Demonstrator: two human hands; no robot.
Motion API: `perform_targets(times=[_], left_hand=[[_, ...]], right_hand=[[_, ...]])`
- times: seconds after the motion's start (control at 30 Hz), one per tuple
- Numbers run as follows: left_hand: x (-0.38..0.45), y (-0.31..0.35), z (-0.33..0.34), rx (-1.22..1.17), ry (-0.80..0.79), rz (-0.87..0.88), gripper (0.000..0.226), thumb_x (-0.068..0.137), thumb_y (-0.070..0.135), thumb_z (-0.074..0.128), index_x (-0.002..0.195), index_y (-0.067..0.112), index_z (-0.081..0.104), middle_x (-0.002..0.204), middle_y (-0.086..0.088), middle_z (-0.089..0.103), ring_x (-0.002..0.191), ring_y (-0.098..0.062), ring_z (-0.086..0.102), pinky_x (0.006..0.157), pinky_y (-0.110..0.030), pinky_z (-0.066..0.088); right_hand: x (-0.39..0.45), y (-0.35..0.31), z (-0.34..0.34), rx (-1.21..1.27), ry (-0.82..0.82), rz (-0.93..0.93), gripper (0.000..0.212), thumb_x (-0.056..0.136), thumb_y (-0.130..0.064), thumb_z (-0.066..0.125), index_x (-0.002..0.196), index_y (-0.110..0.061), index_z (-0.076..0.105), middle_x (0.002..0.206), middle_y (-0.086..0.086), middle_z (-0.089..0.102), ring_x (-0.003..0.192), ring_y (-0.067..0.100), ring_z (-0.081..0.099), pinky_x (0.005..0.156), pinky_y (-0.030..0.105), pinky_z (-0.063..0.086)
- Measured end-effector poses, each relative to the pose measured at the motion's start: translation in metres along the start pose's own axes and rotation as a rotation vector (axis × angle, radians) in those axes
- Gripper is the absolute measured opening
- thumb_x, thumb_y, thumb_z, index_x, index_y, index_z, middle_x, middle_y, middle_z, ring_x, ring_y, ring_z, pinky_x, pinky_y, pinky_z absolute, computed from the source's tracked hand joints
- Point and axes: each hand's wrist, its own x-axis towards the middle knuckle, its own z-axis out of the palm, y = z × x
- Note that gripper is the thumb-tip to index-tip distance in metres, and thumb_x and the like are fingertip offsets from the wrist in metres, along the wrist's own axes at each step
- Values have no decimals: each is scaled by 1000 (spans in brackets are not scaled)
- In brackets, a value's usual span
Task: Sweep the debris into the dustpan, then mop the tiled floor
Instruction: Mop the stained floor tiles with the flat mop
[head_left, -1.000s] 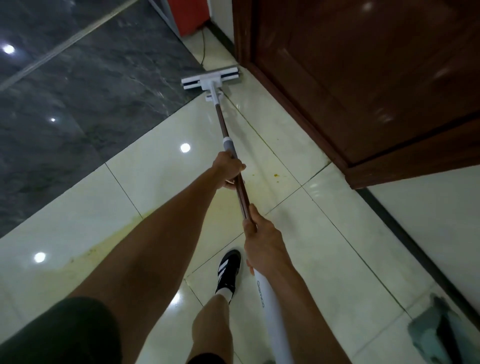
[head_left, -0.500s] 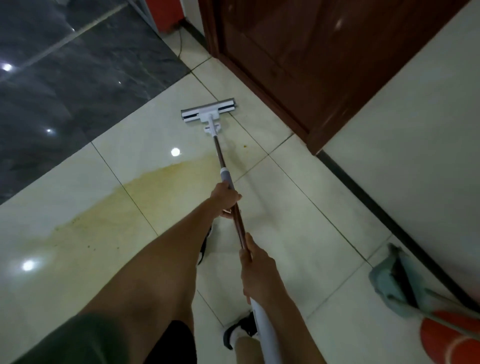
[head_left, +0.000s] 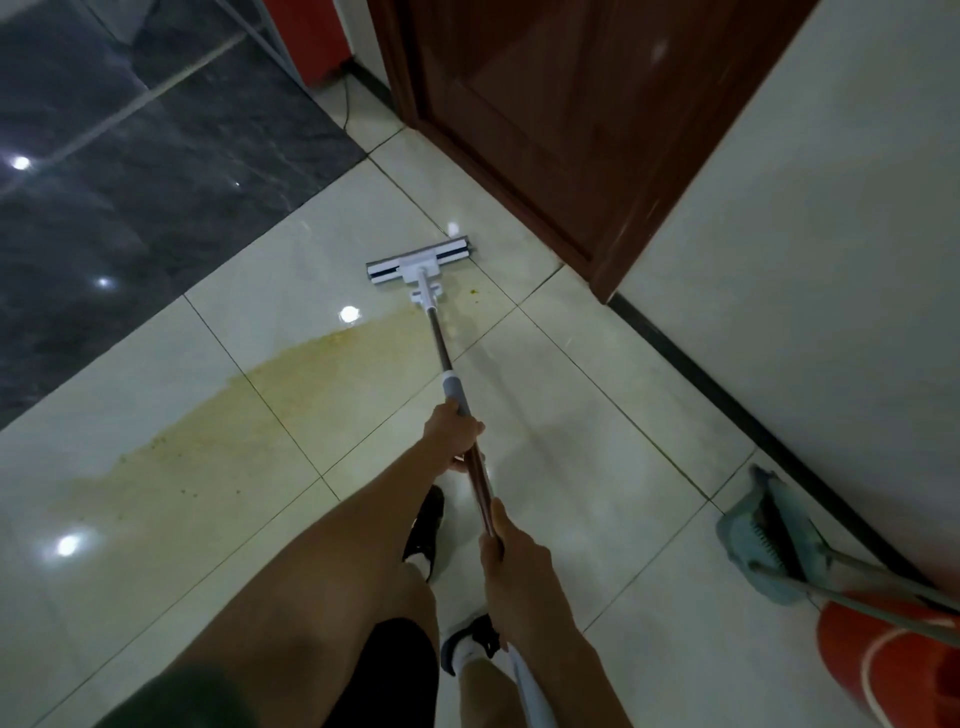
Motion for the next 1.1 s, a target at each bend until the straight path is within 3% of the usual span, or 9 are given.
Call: perform_targets(times=[0.17, 0.23, 0.33, 0.5, 0.67, 0.77, 0.9, 1.0, 1.1], left_hand=[[34, 36, -20, -17, 19, 55, 26, 99, 17, 63, 116, 17, 43, 98, -16, 66, 70, -27, 74, 54, -40, 62], [52, 56, -33, -28, 29, 64, 27, 99, 18, 62, 117, 18, 42, 97, -14, 64, 68, -25, 72, 48, -34, 59], [89, 96, -59, -63, 36, 67, 30, 98, 18, 63, 122, 13, 46, 102, -16, 65, 78, -30, 72, 61, -45, 64], [161, 175, -117, -152, 66, 59, 31, 97, 17, 66, 123, 8, 52, 102, -20, 68, 85, -36, 73, 69, -54, 63], [221, 250, -187, -204, 93, 70, 27, 96, 16, 67, 117, 8, 52, 96, -17, 68, 81, -34, 73, 65, -51, 64], [250, 286, -218, -232, 105, 79, 26, 95, 15, 68, 115, 6, 54, 95, -17, 68, 77, -32, 73, 58, -44, 63], [278, 314, -233, -289, 117, 69, 26, 94, 14, 67, 114, 6, 53, 101, -20, 67, 83, -36, 73, 65, -52, 64], [297, 329, -248, -299, 137, 75, 26, 94, 15, 67, 115, 9, 51, 103, -20, 67, 84, -37, 73, 66, -52, 63], [319, 342, -272, -299, 163, 77, 28, 95, 14, 66, 118, 7, 52, 103, -20, 67, 83, -36, 73, 66, -51, 64]], right_hand=[[48, -23, -17, -75, 47, -84, 49, 106, -33, 37, 154, -30, 30, 110, 2, 66, 86, 12, 65, 77, 28, 56], [74, -38, -25, -53, 54, -96, 49, 105, -32, 41, 153, -31, 33, 104, -1, 67, 81, 10, 65, 72, 26, 55], [123, -74, -41, -12, 51, -98, 48, 104, -31, 44, 151, -32, 35, 100, -4, 69, 75, 6, 64, 67, 18, 50], [205, -161, -74, -37, 21, -127, 48, 106, -32, 41, 153, -31, 31, 125, 3, 66, 97, 11, 65, 79, 14, 44], [281, -258, -97, -95, 24, -157, 47, 106, -32, 40, 152, -31, 33, 123, 7, 66, 104, 20, 65, 91, 29, 52], [318, -300, -108, -84, 25, -153, 47, 105, -33, 41, 151, -34, 34, 115, 8, 69, 98, 22, 66, 88, 34, 55], [350, -326, -126, -72, -10, -146, 49, 104, -32, 44, 152, -35, 33, 95, 1, 65, 80, 13, 61, 72, 23, 49], [374, -344, -129, -68, -30, -165, 49, 104, -32, 43, 152, -35, 32, 107, 3, 69, 71, 3, 56, 63, 13, 43], [397, -368, -124, -71, -42, -190, 49, 105, -32, 42, 152, -35, 31, 116, 8, 69, 75, 7, 58, 68, 19, 48]])
